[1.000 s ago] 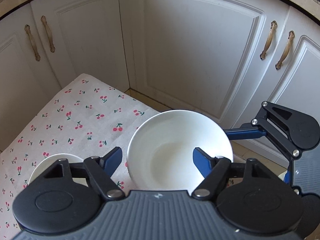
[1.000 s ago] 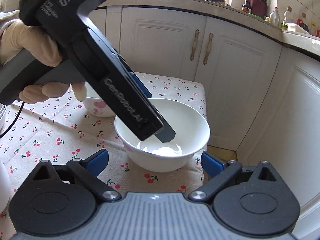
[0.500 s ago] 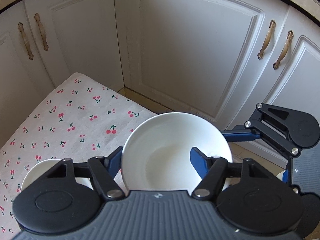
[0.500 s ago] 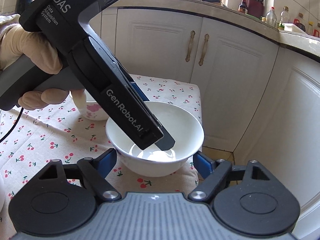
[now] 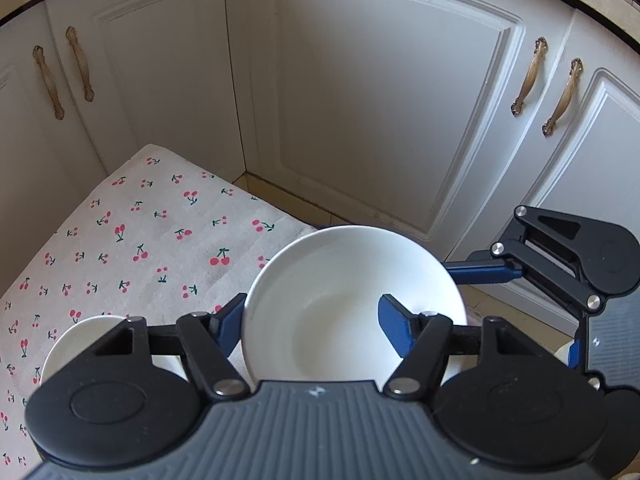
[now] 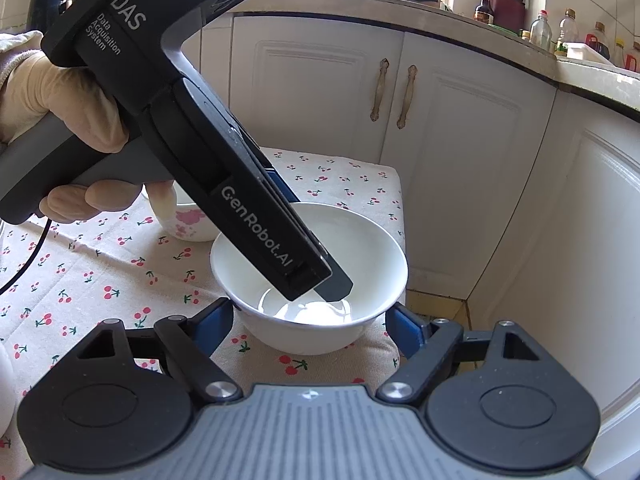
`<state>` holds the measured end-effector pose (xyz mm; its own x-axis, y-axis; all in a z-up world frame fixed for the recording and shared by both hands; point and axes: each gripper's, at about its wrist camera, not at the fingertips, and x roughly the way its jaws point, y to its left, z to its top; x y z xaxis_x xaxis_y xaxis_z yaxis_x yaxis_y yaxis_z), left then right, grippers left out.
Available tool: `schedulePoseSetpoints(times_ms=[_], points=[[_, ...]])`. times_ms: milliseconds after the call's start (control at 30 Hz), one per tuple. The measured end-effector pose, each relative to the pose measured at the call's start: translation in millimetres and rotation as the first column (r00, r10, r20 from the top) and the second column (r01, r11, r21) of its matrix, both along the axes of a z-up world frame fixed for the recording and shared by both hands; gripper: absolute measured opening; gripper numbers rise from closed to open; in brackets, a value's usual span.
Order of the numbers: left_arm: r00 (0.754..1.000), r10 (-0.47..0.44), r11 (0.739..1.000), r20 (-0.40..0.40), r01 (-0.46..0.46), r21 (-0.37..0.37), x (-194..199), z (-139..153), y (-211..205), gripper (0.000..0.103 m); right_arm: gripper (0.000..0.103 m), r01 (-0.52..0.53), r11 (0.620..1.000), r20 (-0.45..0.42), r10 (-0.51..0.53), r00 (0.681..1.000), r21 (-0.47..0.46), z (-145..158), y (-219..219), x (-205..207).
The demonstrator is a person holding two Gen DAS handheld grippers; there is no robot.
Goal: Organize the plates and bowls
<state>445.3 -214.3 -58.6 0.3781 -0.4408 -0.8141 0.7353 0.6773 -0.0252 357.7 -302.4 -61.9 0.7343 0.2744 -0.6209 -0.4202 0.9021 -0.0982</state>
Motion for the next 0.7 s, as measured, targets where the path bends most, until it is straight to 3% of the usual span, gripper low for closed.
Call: schedulePoseSetpoints(times_ms=[700], points=[[0.999, 0.031, 0.998, 0.031, -0.029, -0.048, -80, 52, 35, 0.069, 0.087, -0.046, 0.999, -0.011, 0.046, 0.999, -0.009, 51, 24, -73]])
